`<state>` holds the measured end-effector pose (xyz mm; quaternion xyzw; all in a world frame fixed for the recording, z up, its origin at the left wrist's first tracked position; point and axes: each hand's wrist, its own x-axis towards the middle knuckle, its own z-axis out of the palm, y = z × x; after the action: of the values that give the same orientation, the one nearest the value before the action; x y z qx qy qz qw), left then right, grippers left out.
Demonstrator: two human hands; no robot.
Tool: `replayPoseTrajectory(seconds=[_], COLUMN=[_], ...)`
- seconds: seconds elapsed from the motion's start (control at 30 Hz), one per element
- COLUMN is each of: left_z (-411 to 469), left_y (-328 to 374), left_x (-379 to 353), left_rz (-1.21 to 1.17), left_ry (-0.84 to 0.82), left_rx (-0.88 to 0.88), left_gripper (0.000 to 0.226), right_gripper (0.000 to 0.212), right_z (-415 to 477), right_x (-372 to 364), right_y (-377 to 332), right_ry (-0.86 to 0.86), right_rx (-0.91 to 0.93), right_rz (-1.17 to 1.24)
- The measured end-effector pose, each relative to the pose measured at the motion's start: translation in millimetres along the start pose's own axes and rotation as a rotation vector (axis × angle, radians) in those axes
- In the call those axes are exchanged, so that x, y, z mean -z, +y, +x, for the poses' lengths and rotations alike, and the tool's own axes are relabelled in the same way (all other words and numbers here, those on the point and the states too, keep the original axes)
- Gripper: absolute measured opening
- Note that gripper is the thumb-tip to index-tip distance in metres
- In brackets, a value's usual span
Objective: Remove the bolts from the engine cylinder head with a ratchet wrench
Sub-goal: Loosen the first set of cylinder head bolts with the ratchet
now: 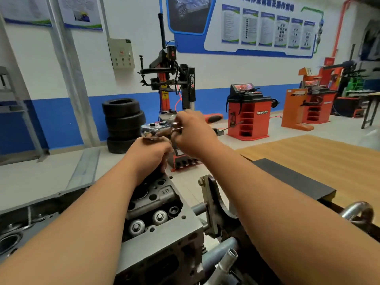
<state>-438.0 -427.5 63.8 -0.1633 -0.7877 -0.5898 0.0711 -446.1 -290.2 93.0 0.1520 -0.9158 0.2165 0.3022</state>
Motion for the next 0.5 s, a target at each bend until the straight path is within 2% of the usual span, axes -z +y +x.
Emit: replayPoseTrajectory(seconds=[0.07, 0.1, 0.13, 0.2, 0.3, 0.37, 0.5], left_z=[3, 4, 5, 4, 2, -1, -7], left_y=[-3, -3, -4, -2, 2, 7, 11], left_x=[3, 4, 5, 3, 0, -4, -8], left_rz=[-0.033, -0.020, 0.001, -0.006, -0.069, -0.069, 0.022], left_ry=[-0.006, -0.007, -0.005, 0.001, 0.005, 0.005, 0.028], left_rx=[0.038, 0.049, 0.053, 0.057, 0.053, 0.054, 0.021], left_gripper=[0.008, 0.009, 0.009, 0.014, 0.034, 0.032, 0.026], right_gripper=[0.004, 0.008, 0.012, 0.005, 0.022, 0.032, 0.075], right_z=[32, 39, 44, 44, 19, -16, -111], right_x=[-9, -10, -12, -14, -2, 14, 32], right_y=[-9, -15, -17, -15, -12, -12, -48], right_ry=[-0.167, -0.216, -0.241, -0.245, -0.141, -0.041, 0.105], right_rx=[0.054, 0.085, 0.110, 0.105, -0.039, -0.126, 0.022], right_rz=[0.020, 0.007, 0.006, 0.007, -0.119, -0.198, -0.471])
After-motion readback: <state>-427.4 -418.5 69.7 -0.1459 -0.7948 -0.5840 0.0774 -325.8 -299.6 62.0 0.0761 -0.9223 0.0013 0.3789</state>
